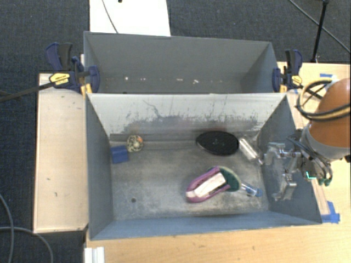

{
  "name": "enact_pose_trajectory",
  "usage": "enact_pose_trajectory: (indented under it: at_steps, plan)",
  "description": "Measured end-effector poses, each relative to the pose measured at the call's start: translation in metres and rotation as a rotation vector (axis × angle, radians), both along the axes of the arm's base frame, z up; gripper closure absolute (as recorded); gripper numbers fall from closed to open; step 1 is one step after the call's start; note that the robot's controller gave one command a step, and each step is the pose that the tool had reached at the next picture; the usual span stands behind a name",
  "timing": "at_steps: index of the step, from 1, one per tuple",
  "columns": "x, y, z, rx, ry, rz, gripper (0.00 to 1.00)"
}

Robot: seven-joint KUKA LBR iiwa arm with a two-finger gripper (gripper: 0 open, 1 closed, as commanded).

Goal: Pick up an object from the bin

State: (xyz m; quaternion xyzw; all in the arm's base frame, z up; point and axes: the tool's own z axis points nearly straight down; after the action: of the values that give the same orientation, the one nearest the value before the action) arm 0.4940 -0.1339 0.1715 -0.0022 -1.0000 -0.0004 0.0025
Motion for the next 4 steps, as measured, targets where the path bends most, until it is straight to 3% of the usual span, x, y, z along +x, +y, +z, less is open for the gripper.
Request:
enact_pose_trajectory:
  at_steps: [1, 2, 3, 4]
  plan:
    - [-0.005, 0.093, -0.099, -0.004, -0.024, 0.216, 0.00]
    - [-0.011, 0.165, -0.070, 0.003, -0.013, 0.294, 0.00]
    - [0.002, 0.184, -0.063, 0.001, -0.011, 0.201, 0.00]
    - [0.002, 0.178, -0.097, 0.001, -0.035, 0.263, 0.00]
